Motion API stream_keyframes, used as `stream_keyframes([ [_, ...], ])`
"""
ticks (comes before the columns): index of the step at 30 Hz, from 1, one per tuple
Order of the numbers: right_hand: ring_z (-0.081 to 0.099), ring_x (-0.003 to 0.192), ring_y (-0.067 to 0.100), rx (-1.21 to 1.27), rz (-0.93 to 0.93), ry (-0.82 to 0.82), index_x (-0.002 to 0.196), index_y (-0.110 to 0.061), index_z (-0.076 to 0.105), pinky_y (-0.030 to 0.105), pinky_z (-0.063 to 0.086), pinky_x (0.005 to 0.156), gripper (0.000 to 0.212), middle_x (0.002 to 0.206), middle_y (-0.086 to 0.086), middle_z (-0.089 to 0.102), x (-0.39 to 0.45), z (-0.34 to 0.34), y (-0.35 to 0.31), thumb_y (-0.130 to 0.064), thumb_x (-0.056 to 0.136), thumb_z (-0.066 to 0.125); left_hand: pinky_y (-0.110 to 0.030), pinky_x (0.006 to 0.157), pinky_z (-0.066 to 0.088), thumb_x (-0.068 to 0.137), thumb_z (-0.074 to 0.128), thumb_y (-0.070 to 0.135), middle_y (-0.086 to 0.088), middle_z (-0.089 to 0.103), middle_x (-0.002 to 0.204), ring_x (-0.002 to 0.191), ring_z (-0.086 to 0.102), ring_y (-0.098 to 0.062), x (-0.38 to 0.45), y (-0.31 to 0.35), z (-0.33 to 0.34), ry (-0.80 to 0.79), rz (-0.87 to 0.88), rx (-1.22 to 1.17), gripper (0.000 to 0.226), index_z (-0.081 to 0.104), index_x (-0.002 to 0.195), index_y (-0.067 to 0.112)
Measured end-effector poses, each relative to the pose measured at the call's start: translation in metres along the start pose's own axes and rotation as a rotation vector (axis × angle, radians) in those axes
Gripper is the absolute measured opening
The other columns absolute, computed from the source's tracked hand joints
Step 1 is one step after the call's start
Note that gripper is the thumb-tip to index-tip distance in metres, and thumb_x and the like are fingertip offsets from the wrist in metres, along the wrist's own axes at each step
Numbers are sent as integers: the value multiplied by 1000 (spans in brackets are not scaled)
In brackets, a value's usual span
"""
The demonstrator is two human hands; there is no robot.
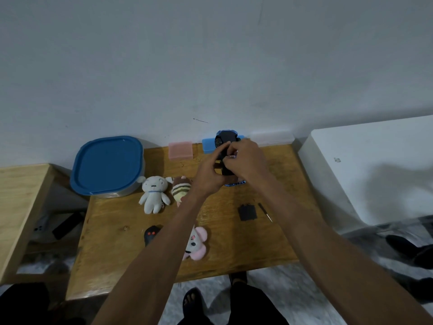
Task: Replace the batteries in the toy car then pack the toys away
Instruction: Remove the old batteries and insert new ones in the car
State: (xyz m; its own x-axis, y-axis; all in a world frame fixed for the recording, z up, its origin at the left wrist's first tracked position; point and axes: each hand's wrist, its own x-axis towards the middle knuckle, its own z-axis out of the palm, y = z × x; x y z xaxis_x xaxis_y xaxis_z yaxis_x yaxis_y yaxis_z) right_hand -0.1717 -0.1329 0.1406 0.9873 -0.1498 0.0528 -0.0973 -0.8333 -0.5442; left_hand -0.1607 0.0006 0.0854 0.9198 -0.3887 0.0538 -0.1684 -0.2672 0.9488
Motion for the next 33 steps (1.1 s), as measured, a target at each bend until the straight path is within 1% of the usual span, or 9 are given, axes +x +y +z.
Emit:
stream_keyframes([
  [6,65,66,15,-75,27,25,83,-15,74,27,56,61,13,77,2,69,-2,-6,-11,-27,84,68,-43,96,58,74,87,9,3,59,140,117,64,-19,-3,8,1,13,50,16,94,40,155,21],
  [9,65,65,13,-104,37,45,82,-16,73,23,51,57,16,75,1,69,-1,-9,-14,-30,87,68,-42,97,58,75,86,10,9,57,141,119,64,-15,-5,10,2,22,54,9,95,38,156,21],
  [14,61,60,10,-98,35,78,83,-18,75,17,44,51,14,73,-1,69,-3,-10,-11,-28,86,66,-47,96,58,75,88,13,5,59,142,119,64,-18,-5,13,4,2,22,-9,95,39,155,24],
  [17,56,65,8,-40,-50,56,95,-20,76,16,42,58,14,80,-4,63,-3,-12,-2,-23,87,65,-46,94,59,73,89,8,8,61,133,115,66,-18,-4,12,2,16,-27,-55,97,40,155,24],
  [21,57,83,11,56,-185,-76,107,-18,73,17,43,72,19,96,-2,65,-1,-16,14,-20,88,72,-48,92,60,70,91,6,5,60,135,114,65,-18,-3,10,-5,10,-78,-103,100,42,153,32],
  [24,57,82,10,115,-222,-72,107,-18,69,15,42,67,14,94,-5,64,-1,-18,15,-22,93,69,-45,93,60,69,93,8,4,60,136,115,65,-17,-3,12,-6,0,-84,-121,100,42,153,32],
  [26,63,77,10,191,-194,-3,105,-18,65,18,49,61,11,91,-3,68,-2,-18,16,-25,97,62,-46,92,60,70,92,7,4,58,138,117,64,-19,-3,12,-5,2,-100,-143,100,41,153,33],
  [29,66,72,13,317,-52,123,103,-19,62,32,58,60,12,82,-1,69,0,-20,20,-21,98,52,-53,95,58,70,92,7,2,54,142,120,62,-22,-4,10,-6,11,-127,-164,101,41,150,42],
  [33,56,66,17,431,143,133,81,-17,64,38,48,63,29,68,-4,59,4,-23,26,-22,100,42,-52,98,56,71,91,6,-2,57,139,122,61,-21,-5,8,-7,11,-143,-175,102,40,150,44],
])
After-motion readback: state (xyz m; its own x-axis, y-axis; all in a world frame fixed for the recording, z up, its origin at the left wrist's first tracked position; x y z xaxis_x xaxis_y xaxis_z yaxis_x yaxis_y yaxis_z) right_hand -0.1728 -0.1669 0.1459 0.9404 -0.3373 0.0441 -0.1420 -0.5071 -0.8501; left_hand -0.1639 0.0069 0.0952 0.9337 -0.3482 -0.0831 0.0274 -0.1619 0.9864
